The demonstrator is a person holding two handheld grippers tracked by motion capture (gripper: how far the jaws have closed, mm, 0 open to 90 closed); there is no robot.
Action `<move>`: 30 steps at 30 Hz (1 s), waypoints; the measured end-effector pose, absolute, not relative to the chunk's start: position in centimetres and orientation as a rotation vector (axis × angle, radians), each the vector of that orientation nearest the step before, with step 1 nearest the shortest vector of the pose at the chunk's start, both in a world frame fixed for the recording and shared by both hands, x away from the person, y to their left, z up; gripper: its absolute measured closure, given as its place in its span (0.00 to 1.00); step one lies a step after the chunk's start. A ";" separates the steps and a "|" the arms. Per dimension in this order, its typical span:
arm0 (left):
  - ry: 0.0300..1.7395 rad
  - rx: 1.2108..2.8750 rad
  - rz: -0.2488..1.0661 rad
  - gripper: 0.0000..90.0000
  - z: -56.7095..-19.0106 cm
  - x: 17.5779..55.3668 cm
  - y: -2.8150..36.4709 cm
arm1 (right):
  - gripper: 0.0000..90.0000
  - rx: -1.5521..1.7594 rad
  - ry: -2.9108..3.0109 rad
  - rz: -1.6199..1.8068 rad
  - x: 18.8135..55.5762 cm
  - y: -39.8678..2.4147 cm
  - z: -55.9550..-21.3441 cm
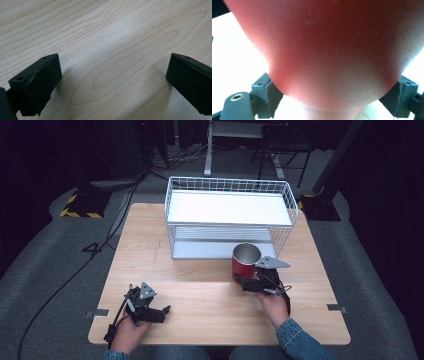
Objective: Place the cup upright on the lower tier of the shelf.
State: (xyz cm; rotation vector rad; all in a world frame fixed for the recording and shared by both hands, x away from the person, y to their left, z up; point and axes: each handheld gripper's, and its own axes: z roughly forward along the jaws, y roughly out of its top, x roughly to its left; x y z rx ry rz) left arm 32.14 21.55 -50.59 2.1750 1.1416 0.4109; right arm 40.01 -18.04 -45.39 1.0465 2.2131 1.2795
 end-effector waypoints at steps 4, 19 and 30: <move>1.142 2.176 0.410 0.01 -50.6 32.1 21.6 | 0.19 1.059 2.201 1.270 41.0 -17.5 -45.2; 1.135 2.177 0.406 0.00 -50.6 32.3 21.5 | 0.19 1.127 2.115 1.255 45.0 -15.2 -44.7; 1.130 2.184 0.405 0.00 -50.6 32.4 21.5 | 0.19 1.143 2.080 1.260 47.4 -14.0 -45.1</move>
